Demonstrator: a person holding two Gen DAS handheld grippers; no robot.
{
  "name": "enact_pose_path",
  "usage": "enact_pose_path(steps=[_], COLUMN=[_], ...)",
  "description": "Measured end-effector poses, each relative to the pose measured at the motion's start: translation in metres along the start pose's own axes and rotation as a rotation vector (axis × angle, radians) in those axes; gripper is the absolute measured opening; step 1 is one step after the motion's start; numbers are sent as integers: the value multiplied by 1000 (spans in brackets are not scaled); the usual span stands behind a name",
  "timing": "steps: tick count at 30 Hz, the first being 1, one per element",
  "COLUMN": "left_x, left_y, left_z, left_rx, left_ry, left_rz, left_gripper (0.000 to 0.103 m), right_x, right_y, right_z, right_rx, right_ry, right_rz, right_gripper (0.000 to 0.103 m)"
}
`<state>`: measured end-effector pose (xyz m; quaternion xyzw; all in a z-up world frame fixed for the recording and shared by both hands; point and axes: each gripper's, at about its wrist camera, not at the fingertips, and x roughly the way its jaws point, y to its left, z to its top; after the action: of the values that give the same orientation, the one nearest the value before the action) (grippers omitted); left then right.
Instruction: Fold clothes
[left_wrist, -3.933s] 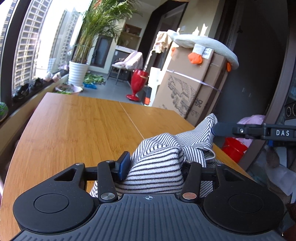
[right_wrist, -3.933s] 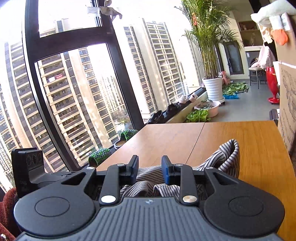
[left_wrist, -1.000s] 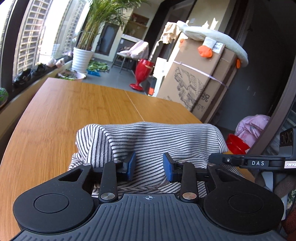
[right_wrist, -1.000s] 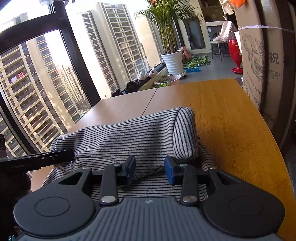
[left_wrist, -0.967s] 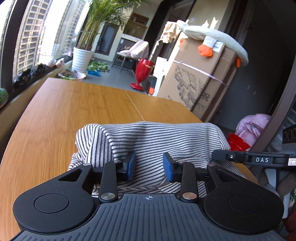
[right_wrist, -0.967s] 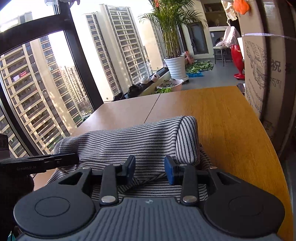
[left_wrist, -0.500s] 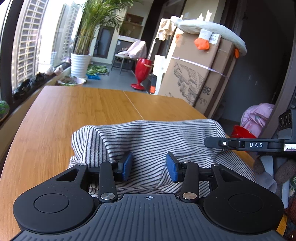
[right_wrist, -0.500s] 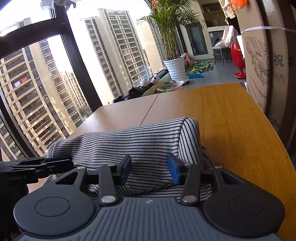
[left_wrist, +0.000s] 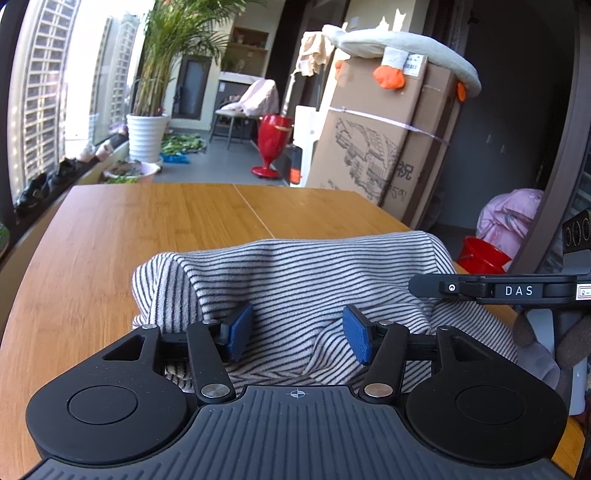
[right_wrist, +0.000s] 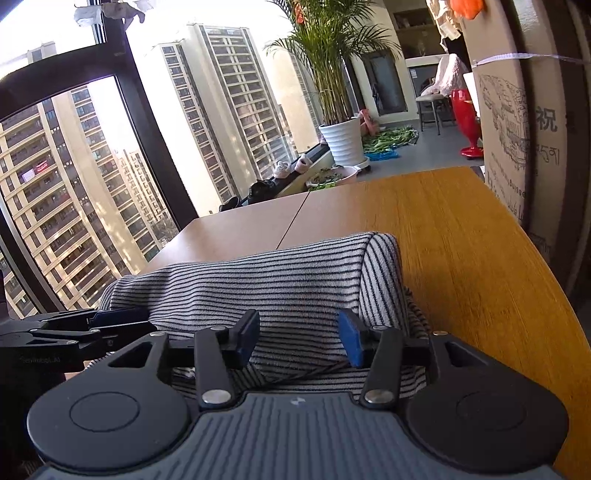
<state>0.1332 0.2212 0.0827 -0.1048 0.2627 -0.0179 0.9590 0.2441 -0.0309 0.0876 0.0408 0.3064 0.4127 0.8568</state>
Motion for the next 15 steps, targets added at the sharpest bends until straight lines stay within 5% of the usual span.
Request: enact_pose_path(steps=[15], left_x=[0], left_y=[-3], left_z=[0], left_rx=[5], left_ry=[-2], left_rz=[-15], left_gripper=[70], right_x=[4], right_y=[2], right_z=[1], right_rx=[-4], right_ry=[-1], right_rz=[7], right_gripper=[52])
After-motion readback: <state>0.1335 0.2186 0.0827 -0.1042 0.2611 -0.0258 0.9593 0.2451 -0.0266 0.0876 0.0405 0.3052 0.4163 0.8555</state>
